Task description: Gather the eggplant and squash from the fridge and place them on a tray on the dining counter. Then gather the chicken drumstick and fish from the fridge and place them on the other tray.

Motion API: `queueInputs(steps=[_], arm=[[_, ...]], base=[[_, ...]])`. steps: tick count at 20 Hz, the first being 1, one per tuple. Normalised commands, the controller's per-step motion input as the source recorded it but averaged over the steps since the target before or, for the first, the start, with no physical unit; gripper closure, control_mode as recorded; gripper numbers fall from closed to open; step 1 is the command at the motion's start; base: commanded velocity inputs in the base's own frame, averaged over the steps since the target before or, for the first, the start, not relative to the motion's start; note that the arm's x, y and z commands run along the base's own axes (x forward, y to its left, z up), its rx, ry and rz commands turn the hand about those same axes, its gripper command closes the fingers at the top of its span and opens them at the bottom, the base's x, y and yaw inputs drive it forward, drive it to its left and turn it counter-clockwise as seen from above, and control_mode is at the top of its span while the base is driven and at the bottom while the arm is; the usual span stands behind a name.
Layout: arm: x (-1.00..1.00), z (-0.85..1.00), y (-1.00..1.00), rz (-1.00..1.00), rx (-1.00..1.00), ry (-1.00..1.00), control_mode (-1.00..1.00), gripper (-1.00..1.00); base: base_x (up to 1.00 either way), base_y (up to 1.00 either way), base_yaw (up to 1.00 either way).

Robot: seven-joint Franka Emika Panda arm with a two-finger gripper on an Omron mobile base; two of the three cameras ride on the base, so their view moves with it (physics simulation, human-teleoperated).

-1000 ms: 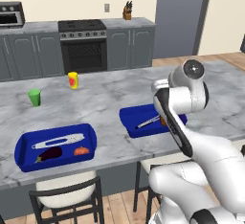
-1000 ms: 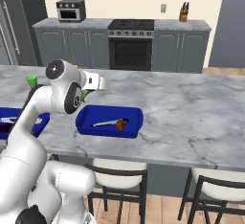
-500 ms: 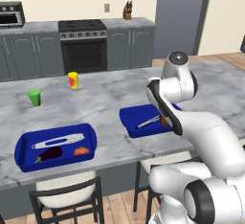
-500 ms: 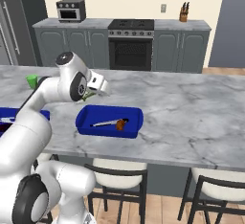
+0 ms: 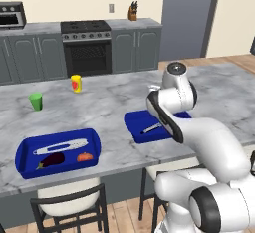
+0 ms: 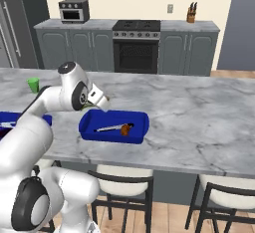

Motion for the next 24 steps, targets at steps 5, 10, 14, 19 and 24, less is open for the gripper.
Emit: queueInputs(steps=[5,10,14,19,24], arm=[[0.49,-0.19,0.32,-0.22,0.14,0.02,-1.0,1.0],[0.39,-0.26,0.08,-0.18,0.15,0.08,-1.0,1.0],[0.28,-0.26,0.0,-0.15,0.18,0.1,-1.0,1.0],[0.26,-0.33,0.0,-0.13,0.15,0.02,-1.0,1.0],[0.36,-0.5,0.15,-0.11,0.12,0.0,-1.0,1.0]], base=[[0.0,0.0,0.0],[0.0,0.0,0.0],[0.0,0.0,0.0],[0.0,0.0,0.0],[0.0,0.0,0.0]])
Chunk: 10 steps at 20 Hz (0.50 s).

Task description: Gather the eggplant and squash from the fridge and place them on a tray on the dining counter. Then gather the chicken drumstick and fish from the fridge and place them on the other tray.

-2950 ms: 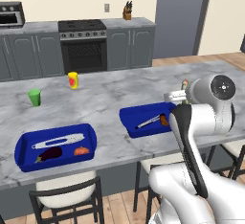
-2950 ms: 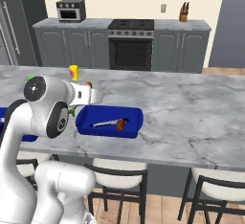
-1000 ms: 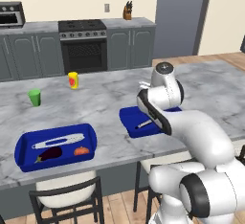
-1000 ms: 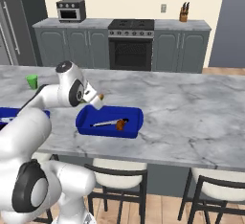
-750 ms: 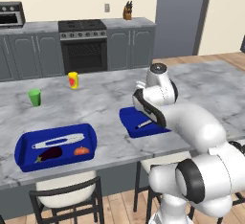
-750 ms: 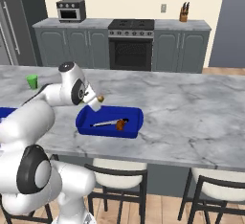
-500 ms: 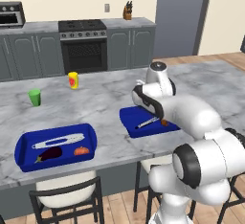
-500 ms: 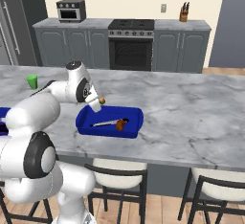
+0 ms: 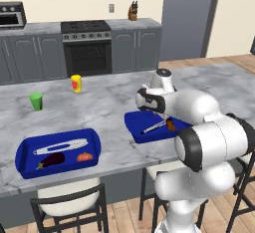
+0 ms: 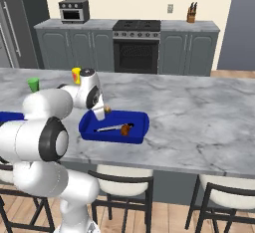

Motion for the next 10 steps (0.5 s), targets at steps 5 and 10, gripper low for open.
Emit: queueInputs(steps=[5,10], arm=[[0.24,-0.59,0.11,-0.11,0.07,0.0,-1.0,1.0],[0.27,-0.38,0.0,-0.08,0.01,0.0,-1.0,1.0]], base=[[0.0,0.0,0.0],[0.0,0.0,0.0]])
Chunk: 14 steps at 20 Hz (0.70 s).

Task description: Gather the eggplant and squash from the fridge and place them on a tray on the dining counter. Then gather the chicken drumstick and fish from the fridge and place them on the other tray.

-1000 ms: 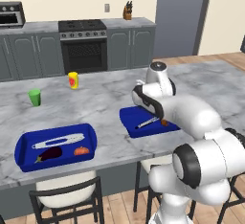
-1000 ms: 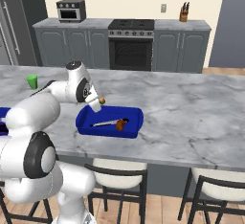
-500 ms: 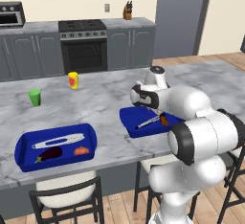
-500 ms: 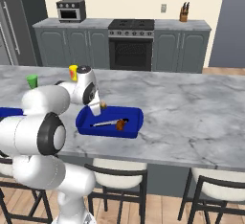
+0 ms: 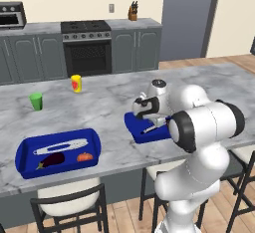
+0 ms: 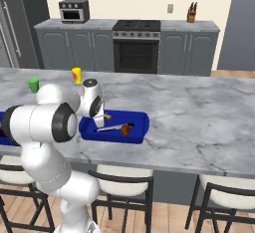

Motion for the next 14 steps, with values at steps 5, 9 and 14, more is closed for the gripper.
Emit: queueInputs(steps=[5,9,14], arm=[[0.3,-0.11,0.0,-0.02,0.0,0.05,-1.0,1.0],[0.23,-0.26,0.0,0.0,0.0,0.09,-1.0,1.0],[0.21,-0.32,-0.05,0.0,0.0,0.07,-1.0,1.0]], base=[[0.0,0.0,0.0],[0.0,0.0,0.0],[0.0,0.0,0.0]])
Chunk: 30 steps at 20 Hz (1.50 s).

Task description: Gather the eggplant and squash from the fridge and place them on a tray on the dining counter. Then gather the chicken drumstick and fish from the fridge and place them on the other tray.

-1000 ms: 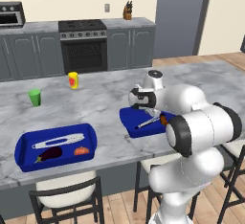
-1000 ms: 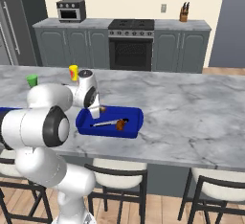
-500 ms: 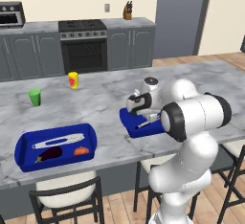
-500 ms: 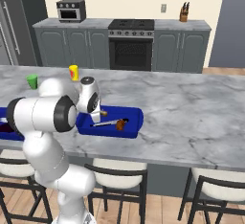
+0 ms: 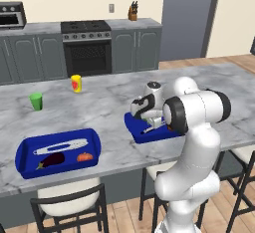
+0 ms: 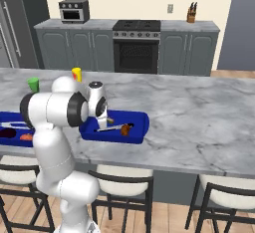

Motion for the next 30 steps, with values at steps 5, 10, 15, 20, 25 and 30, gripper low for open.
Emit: queueInputs(steps=[5,10,15,20,25,30], arm=[[0.2,-0.29,-0.03,0.0,0.0,0.04,-1.0,1.0],[0.13,-0.28,0.0,0.0,0.0,0.03,-1.0,1.0],[-0.03,-0.16,-0.09,0.0,0.0,0.05,-1.0,-1.0],[-0.17,0.11,-0.32,0.0,0.0,0.03,-1.0,-1.0],[-0.11,0.27,-0.14,0.0,0.0,0.01,-1.0,-1.0],[-0.89,0.72,0.0,0.25,-0.04,0.0,-1.0,-1.0]], base=[[0.0,0.0,0.0],[0.0,0.0,0.0],[0.0,0.0,0.0],[0.0,0.0,0.0],[0.0,0.0,0.0],[0.0,0.0,0.0]])
